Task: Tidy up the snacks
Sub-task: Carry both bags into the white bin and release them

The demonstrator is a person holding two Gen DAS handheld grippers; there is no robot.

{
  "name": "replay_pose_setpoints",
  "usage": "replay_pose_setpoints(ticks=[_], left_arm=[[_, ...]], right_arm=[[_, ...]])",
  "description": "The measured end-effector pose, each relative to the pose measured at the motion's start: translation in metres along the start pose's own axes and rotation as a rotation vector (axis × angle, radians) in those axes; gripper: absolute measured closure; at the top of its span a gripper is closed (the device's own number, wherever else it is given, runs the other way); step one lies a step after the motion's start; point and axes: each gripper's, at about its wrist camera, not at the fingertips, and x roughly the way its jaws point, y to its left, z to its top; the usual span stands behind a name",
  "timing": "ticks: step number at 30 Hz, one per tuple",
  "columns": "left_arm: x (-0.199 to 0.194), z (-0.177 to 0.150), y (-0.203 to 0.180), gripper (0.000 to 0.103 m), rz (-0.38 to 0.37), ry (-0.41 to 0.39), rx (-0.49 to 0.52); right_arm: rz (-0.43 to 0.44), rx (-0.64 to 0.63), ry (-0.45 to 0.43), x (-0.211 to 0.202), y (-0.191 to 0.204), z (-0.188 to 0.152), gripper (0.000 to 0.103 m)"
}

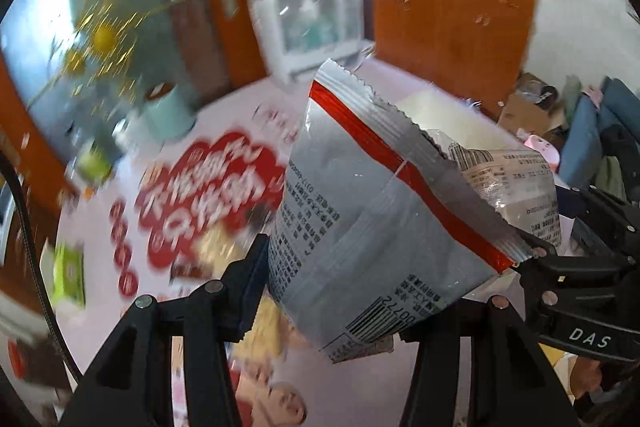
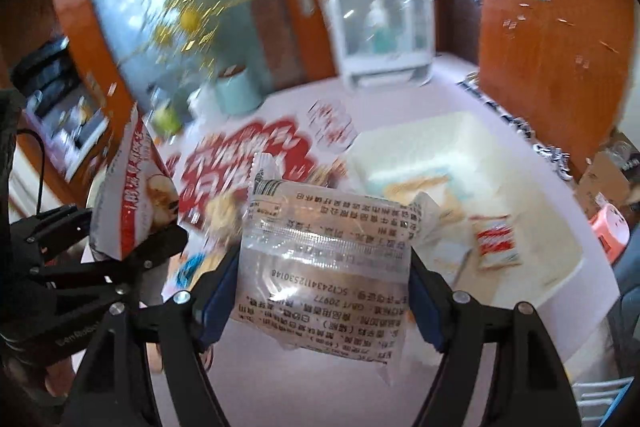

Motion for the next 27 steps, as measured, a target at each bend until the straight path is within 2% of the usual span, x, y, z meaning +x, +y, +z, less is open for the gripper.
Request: replay_pose_setpoints(ticks=[5,9,13,17,20,22,23,25,27], left_arm=[[0.015,0.049,-0.035,0.052,-0.021,-0.056,0.054],[0.036,0.079,-0.057,0.052,-0.021,-0.060,0.074],[0.064,0.094,-0.077,0.052,-0.019,-0.032,0.099],[0.092,0.099,-0.095,0.050,-0.001,0.004,0.130],[0.114,0.098,-0.103,0.043,0.000,0.046,0.137],[0.126,0.097,-0.108,0.012,0.021,0.065,0.153],[0.129,0.096,-0.109,0.008,0.031,0.066,0.161],[0.136,0.092,-0.113,0.007,0.055,0.070,0.182],[0.140,0.089,-0.113,0.007,0.065,0.085,0.191]], right_arm=[[-0.106,0.065,-0.113,-0.019,-0.041,0.025,0.026],[-0.192,0.101,-0.180,-0.028,-0.071,0.039,0.026],[-0.249,0.130,-0.192,-0.026,-0.095,0.043,0.025],[-0.271,0.149,-0.172,-0.016,-0.117,0.045,0.025],[-0.284,0.157,-0.144,-0.003,-0.130,0.043,0.025],[-0.278,0.166,-0.104,0.009,-0.138,0.042,0.021],[-0.273,0.176,-0.074,0.017,-0.144,0.041,0.020],[-0.277,0.181,-0.049,0.026,-0.147,0.039,0.020],[-0.304,0.165,-0.059,0.029,-0.147,0.037,0.016]])
